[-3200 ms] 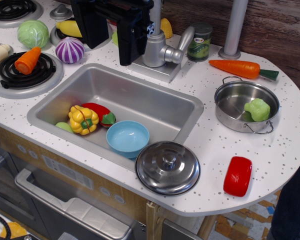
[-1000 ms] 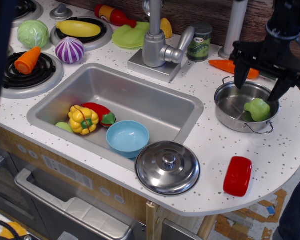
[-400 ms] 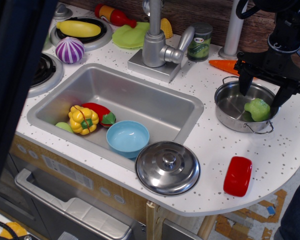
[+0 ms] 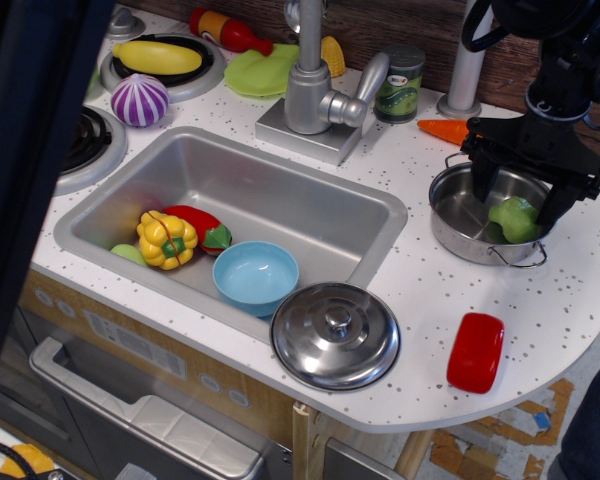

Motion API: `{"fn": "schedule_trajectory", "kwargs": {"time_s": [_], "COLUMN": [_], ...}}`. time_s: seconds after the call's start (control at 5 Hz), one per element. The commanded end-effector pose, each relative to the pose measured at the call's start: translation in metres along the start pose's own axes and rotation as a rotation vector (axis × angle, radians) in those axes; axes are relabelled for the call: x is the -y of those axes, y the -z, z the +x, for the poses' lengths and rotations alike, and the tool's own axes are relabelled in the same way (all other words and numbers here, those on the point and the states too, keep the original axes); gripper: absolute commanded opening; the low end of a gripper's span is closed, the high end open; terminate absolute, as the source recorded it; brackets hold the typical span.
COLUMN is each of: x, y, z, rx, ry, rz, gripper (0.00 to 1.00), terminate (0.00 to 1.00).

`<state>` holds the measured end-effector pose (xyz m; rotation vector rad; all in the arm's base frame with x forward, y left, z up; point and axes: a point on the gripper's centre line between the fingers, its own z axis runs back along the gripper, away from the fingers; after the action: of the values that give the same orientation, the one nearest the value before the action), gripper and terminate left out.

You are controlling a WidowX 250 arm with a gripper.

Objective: Take broccoli out of pan

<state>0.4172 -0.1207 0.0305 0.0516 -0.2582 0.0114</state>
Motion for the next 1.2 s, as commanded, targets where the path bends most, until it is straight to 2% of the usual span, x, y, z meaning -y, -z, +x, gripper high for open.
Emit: {"fn": "schedule_trajectory", "kwargs": {"time_s": [0.0,0.2,0.4,0.6,0.8,1.0], "x": [0.001,0.002,0.002,0.001,-0.001,0.0], "y": [-0.015,-0.011,-0.01,-0.015,-0.043,-0.074], "z": [0.012,0.01,0.01,0.01,0.017,0.02], "rx": [0.09,0.102,0.096,0.077,0.039,0.036], "ry": [-0.019,-0.039,-0.064,-0.07,-0.054,-0.055], "rz": [-0.046,-0.082,-0.095,-0.104,-0.091,-0.051], "gripper": [1.0,1.0,0.0,0.0,0.0,0.0], "terminate": [0.0,0.0,0.0,0.0,0.0,0.0]}}
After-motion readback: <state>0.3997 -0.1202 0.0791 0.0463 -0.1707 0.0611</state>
